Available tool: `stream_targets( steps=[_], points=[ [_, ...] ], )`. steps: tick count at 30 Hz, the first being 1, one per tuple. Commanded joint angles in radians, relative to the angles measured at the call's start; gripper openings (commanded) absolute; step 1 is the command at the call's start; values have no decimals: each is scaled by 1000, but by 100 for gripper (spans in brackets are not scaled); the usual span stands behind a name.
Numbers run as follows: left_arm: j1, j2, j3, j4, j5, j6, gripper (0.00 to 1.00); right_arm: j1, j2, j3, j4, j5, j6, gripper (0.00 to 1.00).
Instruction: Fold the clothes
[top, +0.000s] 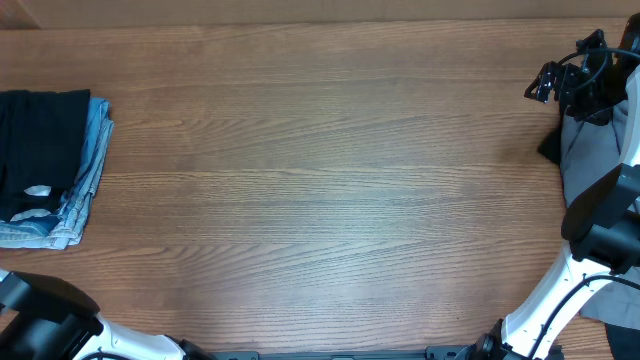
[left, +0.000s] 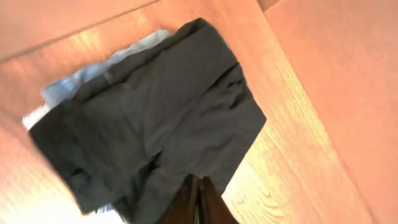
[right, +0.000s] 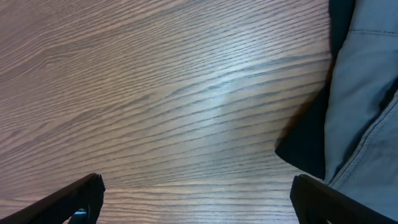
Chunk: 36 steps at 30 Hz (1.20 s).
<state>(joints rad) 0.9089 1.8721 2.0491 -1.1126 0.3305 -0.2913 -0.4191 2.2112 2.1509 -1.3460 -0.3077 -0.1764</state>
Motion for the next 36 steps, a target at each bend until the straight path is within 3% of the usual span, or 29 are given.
stream_targets(
  steps=[1,4,7,16,21,23,26,30,36],
  points=[
    [-32,77,13,48,147,161,4,-1,-21,-3,7,-7,5,100],
    [-28,198,13,49,289,230,4,-1,-21,-3,7,-7,5,100],
    [-8,298,13,23,325,236,4,-1,-21,-3,7,-7,5,100],
    [70,549,-4,-15,159,318,4,-1,-21,-3,7,-7,5,100],
    [64,512,77,-22,459,309,4,-1,-21,-3,7,-7,5,100],
    [46,477,154,-50,512,281,4,-1,-21,-3,7,-7,5,100],
    [-16,376,282,-148,435,276,4,-1,-21,-3,7,-7,5,100],
    [-134,338,276,-257,182,277,6,-1,-21,-3,7,-7,5,100],
    [-230,394,260,-397,171,318,4,-1,-21,-3,7,-7,5,100]
  ],
)
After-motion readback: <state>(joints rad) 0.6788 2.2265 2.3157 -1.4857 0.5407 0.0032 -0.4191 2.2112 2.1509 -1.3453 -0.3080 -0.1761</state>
